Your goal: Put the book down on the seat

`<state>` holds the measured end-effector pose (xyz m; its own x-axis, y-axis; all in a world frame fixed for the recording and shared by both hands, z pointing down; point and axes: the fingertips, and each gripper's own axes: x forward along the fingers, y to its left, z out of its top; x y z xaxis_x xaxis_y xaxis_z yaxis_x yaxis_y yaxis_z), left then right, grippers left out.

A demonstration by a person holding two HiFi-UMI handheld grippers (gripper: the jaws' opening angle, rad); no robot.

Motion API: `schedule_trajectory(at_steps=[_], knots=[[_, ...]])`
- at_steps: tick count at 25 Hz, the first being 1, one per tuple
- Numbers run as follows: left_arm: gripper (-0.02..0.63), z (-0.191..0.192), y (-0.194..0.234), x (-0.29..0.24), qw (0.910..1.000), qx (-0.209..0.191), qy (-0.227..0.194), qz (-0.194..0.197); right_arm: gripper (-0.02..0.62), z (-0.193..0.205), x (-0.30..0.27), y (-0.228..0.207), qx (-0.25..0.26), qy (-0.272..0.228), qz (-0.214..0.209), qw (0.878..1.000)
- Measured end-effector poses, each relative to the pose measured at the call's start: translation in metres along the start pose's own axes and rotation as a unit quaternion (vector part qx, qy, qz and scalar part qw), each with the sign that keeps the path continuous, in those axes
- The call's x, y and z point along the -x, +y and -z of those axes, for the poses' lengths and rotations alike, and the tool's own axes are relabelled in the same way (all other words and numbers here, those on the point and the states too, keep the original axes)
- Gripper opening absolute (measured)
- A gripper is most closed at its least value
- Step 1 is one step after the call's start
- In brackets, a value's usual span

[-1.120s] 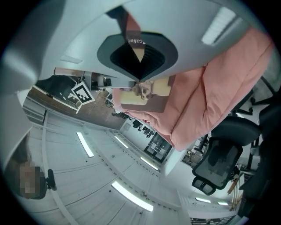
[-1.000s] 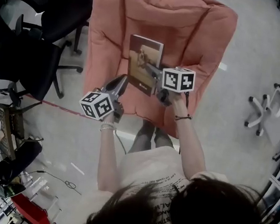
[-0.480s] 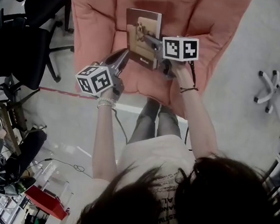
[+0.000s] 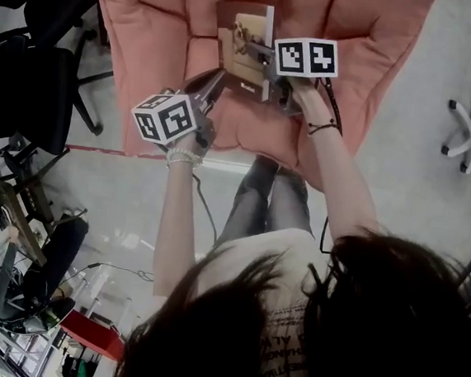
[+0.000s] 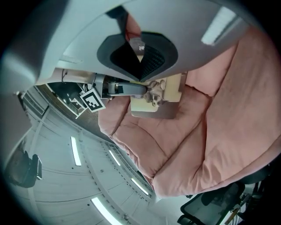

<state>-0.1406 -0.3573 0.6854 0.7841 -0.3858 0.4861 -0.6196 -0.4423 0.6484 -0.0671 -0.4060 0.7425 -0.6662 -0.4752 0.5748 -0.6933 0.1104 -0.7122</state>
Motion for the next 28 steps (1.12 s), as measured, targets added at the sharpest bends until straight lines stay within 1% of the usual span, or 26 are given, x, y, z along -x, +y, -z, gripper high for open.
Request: schedule_trajectory(at_steps=[7, 12, 16, 22, 26, 28], knots=[[-0.002, 0.009, 0.020, -0.021, 0.9998, 0.007, 0.018, 0.008, 0.147, 0.006, -0.019, -0.019, -0.001, 0.010, 0.013, 1.000], [-0.002, 0.015, 0.030, -0.027, 0.9992, 0.019, 0.030, 0.018, 0.147, 0.008, -0.027, -0.026, 0.015, 0.026, 0.032, 0.999], [-0.002, 0.024, 0.033, -0.035, 0.9988, 0.023, 0.037, 0.023, 0.147, 0.010, -0.032, -0.031, 0.012, 0.020, 0.031, 0.999], [-0.002, 0.028, 0.029, -0.035, 0.9988, 0.025, 0.034, 0.023, 0.148, 0.013, -0.033, -0.032, 0.017, 0.018, 0.046, 0.999], [-0.002, 0.031, 0.027, -0.033, 0.9987, 0.034, 0.027, 0.026, 0.150, 0.015, -0.035, -0.032, 0.016, 0.020, 0.051, 0.998], [-0.002, 0.032, 0.027, -0.032, 0.9985, 0.038, 0.027, 0.027, 0.150, 0.016, -0.035, -0.033, 0.017, 0.022, 0.062, 0.998]])
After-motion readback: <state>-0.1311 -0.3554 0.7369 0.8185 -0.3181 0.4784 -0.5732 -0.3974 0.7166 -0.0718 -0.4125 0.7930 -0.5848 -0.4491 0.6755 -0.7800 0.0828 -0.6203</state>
